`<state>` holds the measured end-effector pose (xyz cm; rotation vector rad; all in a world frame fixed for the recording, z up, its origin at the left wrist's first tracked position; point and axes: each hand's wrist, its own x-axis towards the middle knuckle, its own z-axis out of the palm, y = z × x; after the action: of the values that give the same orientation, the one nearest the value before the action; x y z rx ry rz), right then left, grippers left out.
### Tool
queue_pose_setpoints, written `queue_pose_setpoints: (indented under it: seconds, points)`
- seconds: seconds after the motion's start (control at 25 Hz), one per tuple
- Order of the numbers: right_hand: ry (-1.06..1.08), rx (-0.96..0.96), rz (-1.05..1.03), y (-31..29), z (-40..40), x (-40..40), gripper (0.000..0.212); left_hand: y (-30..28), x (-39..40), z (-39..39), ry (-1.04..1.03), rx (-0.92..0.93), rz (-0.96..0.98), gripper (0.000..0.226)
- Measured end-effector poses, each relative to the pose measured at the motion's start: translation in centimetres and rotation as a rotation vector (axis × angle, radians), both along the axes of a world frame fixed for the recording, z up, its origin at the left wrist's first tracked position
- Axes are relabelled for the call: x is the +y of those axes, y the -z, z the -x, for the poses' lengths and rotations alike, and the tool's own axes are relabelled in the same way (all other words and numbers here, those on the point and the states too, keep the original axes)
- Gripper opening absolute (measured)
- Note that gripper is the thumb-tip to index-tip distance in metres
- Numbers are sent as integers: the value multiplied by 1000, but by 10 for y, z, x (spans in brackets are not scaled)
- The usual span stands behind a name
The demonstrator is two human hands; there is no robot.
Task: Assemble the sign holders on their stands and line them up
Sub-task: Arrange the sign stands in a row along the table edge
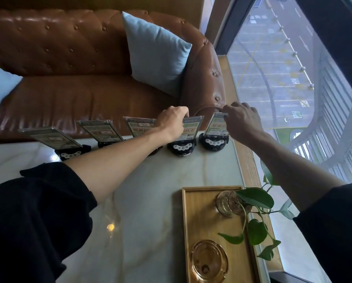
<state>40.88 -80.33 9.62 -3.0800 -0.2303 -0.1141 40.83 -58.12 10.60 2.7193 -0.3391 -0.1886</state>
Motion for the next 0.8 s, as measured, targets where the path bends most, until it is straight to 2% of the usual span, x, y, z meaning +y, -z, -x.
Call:
queue_pose_setpoints:
  seconds: [0.2,0.8]
  points:
    - [-15,74,-66,2,-11,-4,29,4,2,-15,-35,-8,19,18]
    - [-7,89,-170,6,-17,-8,33,14,-3,-23,-14,-29,61,20]
